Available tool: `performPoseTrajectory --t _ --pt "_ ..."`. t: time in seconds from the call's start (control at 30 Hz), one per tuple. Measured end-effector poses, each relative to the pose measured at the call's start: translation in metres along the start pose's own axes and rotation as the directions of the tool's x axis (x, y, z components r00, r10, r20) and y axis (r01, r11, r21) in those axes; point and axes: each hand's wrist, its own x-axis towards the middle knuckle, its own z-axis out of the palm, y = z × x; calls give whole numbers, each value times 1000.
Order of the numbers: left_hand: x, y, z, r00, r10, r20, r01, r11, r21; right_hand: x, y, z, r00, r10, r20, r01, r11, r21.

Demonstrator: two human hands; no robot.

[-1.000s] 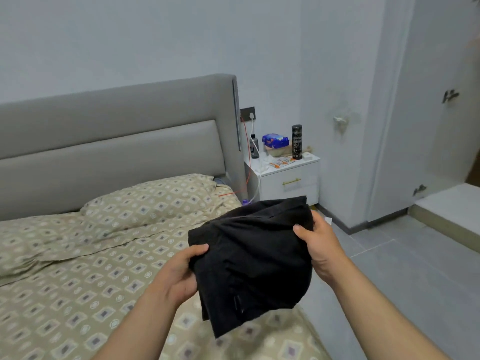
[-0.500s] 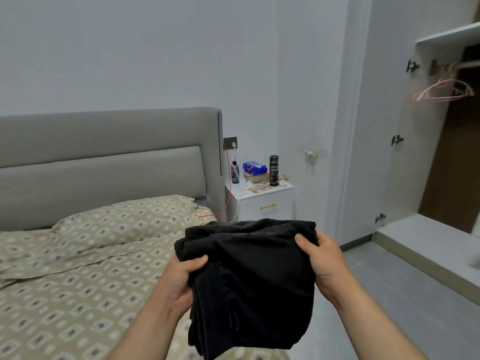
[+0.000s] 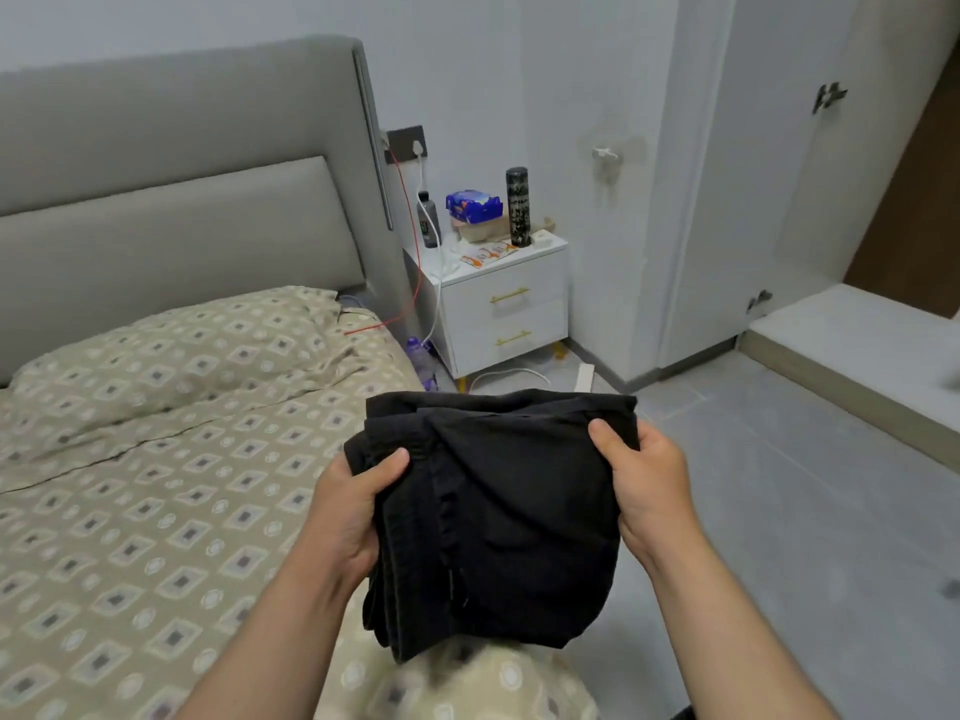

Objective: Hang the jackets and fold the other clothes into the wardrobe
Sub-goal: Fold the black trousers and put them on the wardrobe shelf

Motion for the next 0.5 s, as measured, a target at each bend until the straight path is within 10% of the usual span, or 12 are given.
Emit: performPoseTrajectory --t 0.5 --pt "160 -30 139 981 -189 -47 191 981 41 181 -16 -45 969 173 -177 -183 982 -42"
